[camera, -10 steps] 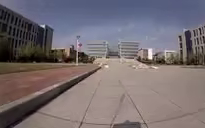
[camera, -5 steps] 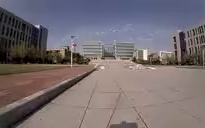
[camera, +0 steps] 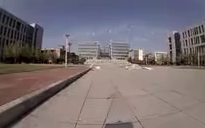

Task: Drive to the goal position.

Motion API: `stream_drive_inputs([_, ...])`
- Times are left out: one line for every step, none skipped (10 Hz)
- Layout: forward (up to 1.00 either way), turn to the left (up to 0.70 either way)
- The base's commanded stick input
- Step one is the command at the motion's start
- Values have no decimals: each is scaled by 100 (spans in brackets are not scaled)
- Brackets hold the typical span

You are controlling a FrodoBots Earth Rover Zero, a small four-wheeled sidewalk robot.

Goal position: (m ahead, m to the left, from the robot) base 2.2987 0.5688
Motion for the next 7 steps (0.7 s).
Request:
stream_drive_inputs([70, 1])
stream_drive_inputs([70, 1])
stream_drive_inputs([70, 1])
stream_drive_inputs([70, 1])
stream_drive_inputs([70, 1])
stream_drive_inputs([70, 1])
stream_drive_inputs([70, 1])
